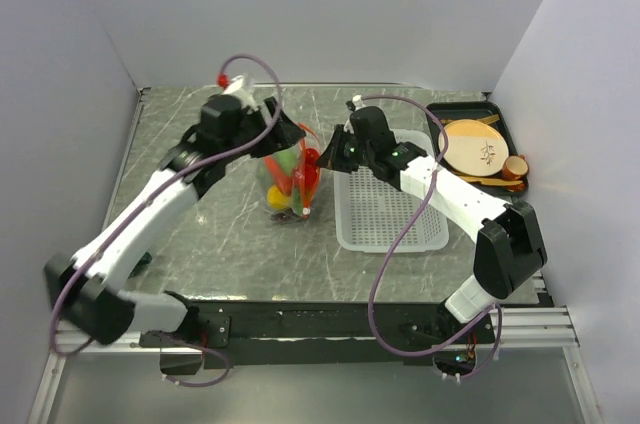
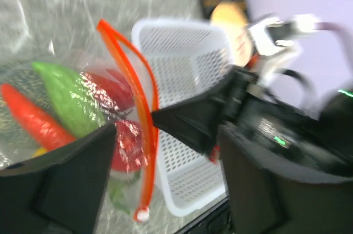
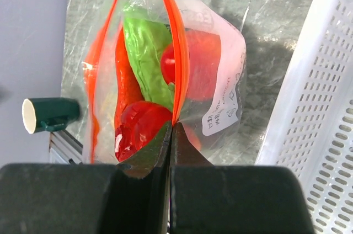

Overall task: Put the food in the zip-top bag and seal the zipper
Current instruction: Adjust the zipper food storage bag at the center of the board, then zip the zipper food storage bag at the center of the board.

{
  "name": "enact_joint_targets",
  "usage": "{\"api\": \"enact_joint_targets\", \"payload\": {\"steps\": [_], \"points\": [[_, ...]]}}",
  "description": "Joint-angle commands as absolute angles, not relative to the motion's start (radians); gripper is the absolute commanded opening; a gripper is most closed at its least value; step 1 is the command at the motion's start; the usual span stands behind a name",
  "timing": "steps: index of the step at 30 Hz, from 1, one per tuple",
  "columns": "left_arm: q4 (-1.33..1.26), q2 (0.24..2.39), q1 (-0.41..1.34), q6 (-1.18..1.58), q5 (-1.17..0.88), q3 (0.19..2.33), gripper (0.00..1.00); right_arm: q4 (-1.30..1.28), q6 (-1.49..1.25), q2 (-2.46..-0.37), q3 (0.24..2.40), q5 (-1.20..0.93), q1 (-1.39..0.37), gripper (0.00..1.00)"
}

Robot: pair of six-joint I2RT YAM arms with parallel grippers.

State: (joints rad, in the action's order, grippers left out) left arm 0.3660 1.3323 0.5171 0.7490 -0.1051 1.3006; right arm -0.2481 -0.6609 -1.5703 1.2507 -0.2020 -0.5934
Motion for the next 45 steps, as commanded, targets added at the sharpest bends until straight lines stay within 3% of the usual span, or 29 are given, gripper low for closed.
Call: {"api": "enact_joint_targets", "payload": {"steps": [1, 7, 15, 25, 31, 37, 45], "points": [[0.267, 1.113, 0.52, 0.787, -0.018, 1.192, 0.89, -0.213, -0.663, -1.522, 1.255, -0.166, -0.597, 0.0], [0.11, 0.854, 0.55, 0.97, -0.069, 0.807, 0.9, -0.195, -0.664, -1.494, 1.239, -0.147, -0.594, 0.01], [-0.195, 0.693, 0.676, 1.225, 0.072, 0.367, 0.86, -0.101, -0.727, -1.454, 1.146, -0.155, -0.592, 0.01], [-0.532, 0.86, 0.801, 1.324, 0.225, 0.247, 0.79, -0.048, -0.792, -1.447, 1.118, -0.167, -0.591, 0.02], [-0.768, 0.991, 0.818, 1.437, 0.274, 0.192, 0.69, -0.037, -0.804, -1.424, 1.097, -0.166, -0.591, 0.02], [-0.841, 1.054, 0.819, 1.463, 0.314, 0.189, 0.56, -0.018, -0.808, -1.42, 1.077, -0.183, -0.592, 0.02], [-0.994, 1.19, 0.825, 1.526, 0.255, 0.204, 0.57, -0.005, -0.822, -1.436, 1.063, -0.213, -0.591, 0.02]]}}
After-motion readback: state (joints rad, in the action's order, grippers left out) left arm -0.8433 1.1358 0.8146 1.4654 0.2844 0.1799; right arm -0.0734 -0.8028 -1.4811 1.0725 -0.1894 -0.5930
